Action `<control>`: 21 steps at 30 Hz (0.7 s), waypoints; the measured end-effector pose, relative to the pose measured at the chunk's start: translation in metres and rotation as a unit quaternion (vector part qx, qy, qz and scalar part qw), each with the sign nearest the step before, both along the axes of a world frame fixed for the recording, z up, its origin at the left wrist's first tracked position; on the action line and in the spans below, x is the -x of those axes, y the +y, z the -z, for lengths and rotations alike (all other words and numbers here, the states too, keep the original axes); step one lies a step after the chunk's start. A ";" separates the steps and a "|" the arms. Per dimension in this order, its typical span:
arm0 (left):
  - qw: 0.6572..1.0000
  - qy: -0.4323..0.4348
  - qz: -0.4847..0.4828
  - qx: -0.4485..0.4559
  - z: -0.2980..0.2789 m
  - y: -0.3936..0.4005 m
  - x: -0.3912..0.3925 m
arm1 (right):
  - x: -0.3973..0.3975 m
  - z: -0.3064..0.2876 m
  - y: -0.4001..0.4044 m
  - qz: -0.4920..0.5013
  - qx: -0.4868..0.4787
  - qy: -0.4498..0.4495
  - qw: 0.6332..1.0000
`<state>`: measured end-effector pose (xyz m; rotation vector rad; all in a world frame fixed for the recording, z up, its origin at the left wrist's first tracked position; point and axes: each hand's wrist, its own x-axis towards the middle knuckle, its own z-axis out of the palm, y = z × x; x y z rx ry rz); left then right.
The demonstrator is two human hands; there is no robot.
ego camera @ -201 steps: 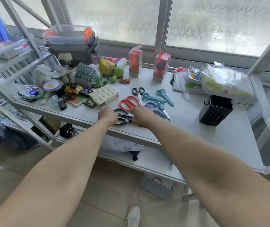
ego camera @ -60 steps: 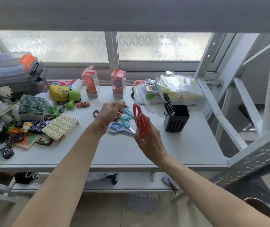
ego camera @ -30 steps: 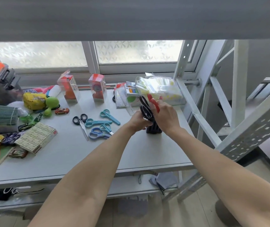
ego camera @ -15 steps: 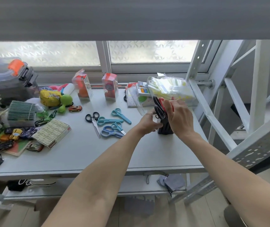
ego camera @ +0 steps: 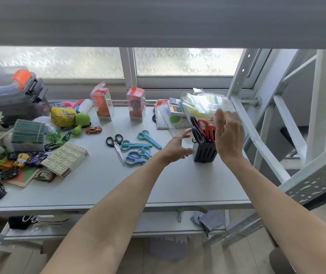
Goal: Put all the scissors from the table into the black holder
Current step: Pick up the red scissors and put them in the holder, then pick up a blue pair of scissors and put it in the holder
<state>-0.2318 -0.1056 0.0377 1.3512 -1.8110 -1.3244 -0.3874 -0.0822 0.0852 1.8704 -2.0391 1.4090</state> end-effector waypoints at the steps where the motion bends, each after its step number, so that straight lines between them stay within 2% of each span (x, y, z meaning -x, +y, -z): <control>1: 1.000 -0.001 -0.005 0.009 0.001 0.000 -0.003 | -0.002 -0.004 0.002 0.002 0.023 -0.003 1.000; 4: 0.997 -0.010 -0.054 0.050 0.005 -0.001 -0.019 | -0.020 -0.020 0.012 -0.029 0.100 -0.008 0.995; 7: 0.986 -0.018 -0.146 0.072 0.011 -0.002 -0.048 | -0.055 -0.029 0.031 -0.104 0.153 -0.017 0.983; 10: 0.966 -0.015 -0.250 0.067 0.018 0.000 -0.085 | -0.091 -0.017 0.049 -0.204 0.149 0.008 0.968; 12: 0.951 -0.049 -0.299 0.062 0.026 0.002 -0.111 | -0.111 0.002 0.051 -0.251 0.093 0.038 0.963; 15: 0.936 -0.159 -0.309 0.051 0.040 0.010 -0.146 | -0.132 0.037 0.041 -0.254 -0.059 0.093 0.961; 18: 0.930 -0.271 -0.245 0.046 0.046 0.019 -0.161 | -0.149 0.064 0.024 -0.255 -0.194 0.187 0.929; 21: 0.926 -0.329 -0.178 0.053 0.049 0.022 -0.161 | -0.164 0.077 0.014 -0.250 -0.246 0.268 0.897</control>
